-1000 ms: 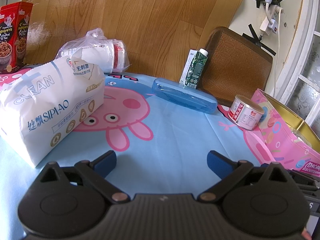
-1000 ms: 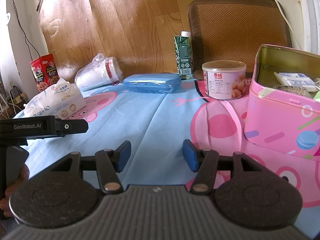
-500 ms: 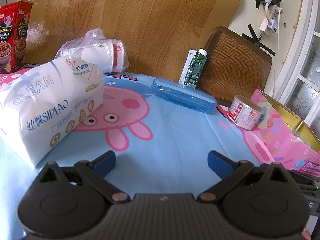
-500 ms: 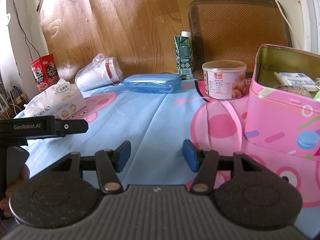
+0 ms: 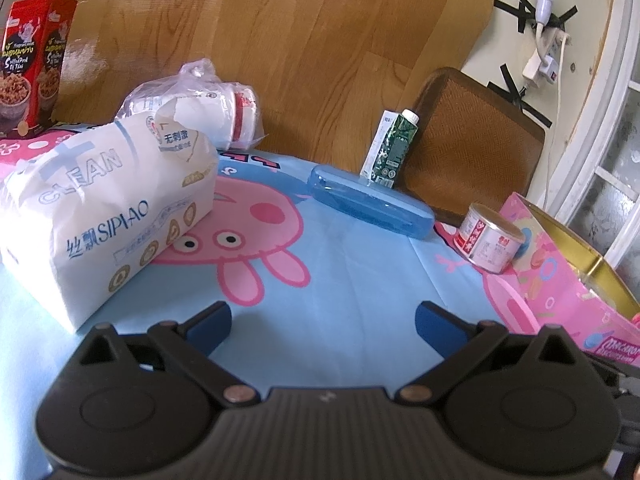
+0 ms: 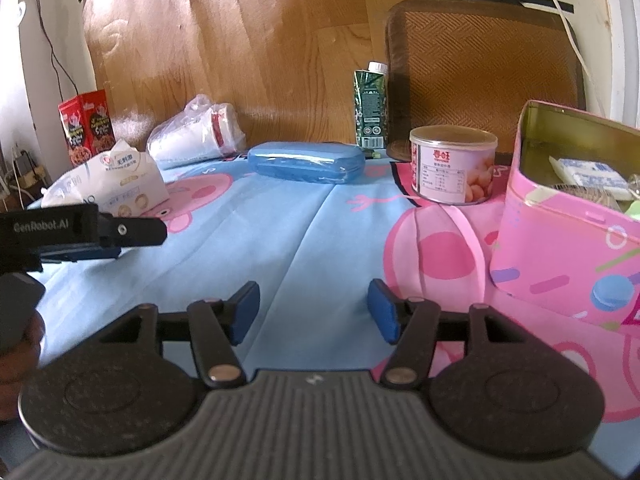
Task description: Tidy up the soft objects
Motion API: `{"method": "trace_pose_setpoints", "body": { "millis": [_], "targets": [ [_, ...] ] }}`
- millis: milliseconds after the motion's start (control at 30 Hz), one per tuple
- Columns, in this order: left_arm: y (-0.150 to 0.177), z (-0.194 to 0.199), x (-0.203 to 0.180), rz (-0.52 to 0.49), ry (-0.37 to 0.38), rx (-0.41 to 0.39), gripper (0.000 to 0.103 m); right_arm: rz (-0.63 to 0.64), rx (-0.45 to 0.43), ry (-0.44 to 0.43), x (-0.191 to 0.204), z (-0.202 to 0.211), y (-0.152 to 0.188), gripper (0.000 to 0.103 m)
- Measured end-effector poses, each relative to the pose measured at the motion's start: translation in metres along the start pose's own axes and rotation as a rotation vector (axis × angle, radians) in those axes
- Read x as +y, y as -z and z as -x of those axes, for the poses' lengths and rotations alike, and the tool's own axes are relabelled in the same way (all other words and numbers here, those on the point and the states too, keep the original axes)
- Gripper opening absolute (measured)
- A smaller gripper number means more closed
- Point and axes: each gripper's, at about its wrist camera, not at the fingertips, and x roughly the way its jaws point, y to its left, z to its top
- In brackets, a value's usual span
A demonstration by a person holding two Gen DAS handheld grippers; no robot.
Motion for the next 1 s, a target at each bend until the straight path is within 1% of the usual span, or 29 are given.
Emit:
{"method": "trace_pose_setpoints", "body": {
  "millis": [167,267,367,433,500,567,667,733,767,800,900,1000],
  "targets": [
    [-0.001,0.002,0.003,0.004,0.012,-0.01,0.102,0.03,0.002,0.018,0.003,-0.002,-0.001,0.063],
    [-0.001,0.005,0.006,0.016,0.005,-0.029,0.102,0.056,-0.026,0.008,0.004,-0.004,-0.008,0.062],
    [-0.002,0.009,0.012,0.05,-0.005,-0.059,0.102,0.133,-0.055,0.016,0.01,-0.013,-0.028,0.062],
    [-0.003,0.01,0.017,0.082,-0.008,-0.066,0.102,0.189,-0.081,0.017,0.013,-0.024,-0.047,0.062],
    [-0.003,0.01,0.022,0.111,-0.011,-0.073,0.102,0.22,-0.078,0.013,0.015,-0.041,-0.065,0.062],
    [-0.004,0.01,0.027,0.134,-0.008,-0.077,0.102,0.249,-0.053,-0.007,0.016,-0.062,-0.084,0.062],
    [-0.005,0.008,0.029,0.15,0.002,-0.071,0.102,0.312,-0.002,0.011,0.022,-0.096,-0.108,0.063],
    [-0.005,0.008,0.03,0.151,0.007,-0.073,0.102,0.353,0.067,0.017,0.023,-0.122,-0.123,0.072],
    [-0.005,0.008,0.03,0.15,0.009,-0.074,0.102,0.372,0.11,0.019,0.023,-0.134,-0.128,0.08],
    [-0.005,0.008,0.03,0.15,0.011,-0.074,0.102,0.393,0.151,0.017,0.024,-0.144,-0.132,0.082],
    [-0.005,0.008,0.031,0.154,0.017,-0.075,0.102,0.479,0.27,0.037,0.023,-0.172,-0.141,0.082],
    [-0.005,0.008,0.031,0.16,0.021,-0.077,0.102,0.476,0.365,0.025,0.014,-0.191,-0.145,0.08]
  ]
}}
